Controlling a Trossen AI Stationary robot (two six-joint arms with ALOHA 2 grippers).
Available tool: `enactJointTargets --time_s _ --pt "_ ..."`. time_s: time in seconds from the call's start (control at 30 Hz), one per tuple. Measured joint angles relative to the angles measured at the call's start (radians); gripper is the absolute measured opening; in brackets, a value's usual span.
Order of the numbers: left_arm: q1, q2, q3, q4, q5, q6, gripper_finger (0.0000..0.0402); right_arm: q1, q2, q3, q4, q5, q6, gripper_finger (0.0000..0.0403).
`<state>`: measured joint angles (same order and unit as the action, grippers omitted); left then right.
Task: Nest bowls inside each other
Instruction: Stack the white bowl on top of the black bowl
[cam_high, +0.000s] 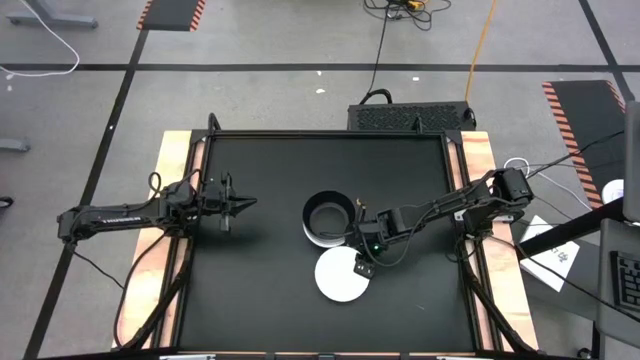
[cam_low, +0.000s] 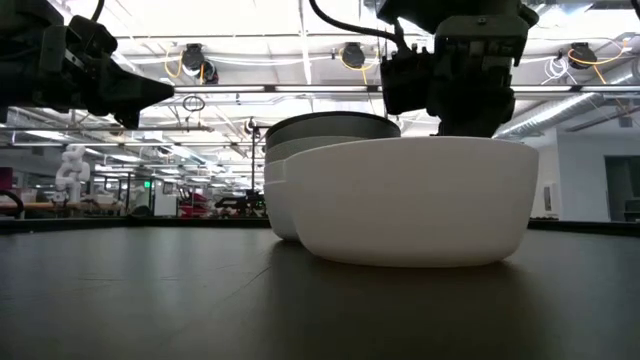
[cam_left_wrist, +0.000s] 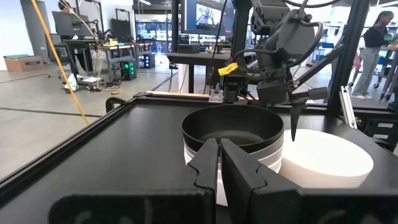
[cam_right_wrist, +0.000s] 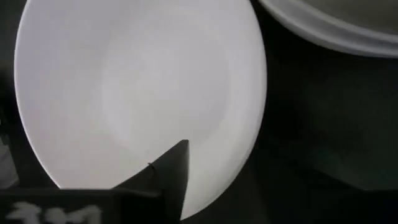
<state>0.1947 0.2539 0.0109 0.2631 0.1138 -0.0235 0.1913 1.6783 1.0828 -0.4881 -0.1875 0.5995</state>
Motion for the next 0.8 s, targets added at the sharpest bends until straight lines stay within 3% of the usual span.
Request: enactJointTargets --time_s 0.37,0.43,0.8 --pt "0.000 0.000 0.000 0.000 0.000 0.002 0.0021 0.000 0.000 0.000 -0.005 -0.016 -0.032 0.0012" --pt "0.000 0.000 0.000 0.000 0.000 0.002 0.0021 0.000 0.000 -0.001 -0.020 -0.054 -0.040 0.0006" --pt "0.000 0.000 0.000 -0.001 0.000 -0.001 0.0021 0.000 0.000 -0.001 0.003 -0.047 -0.082 0.0002"
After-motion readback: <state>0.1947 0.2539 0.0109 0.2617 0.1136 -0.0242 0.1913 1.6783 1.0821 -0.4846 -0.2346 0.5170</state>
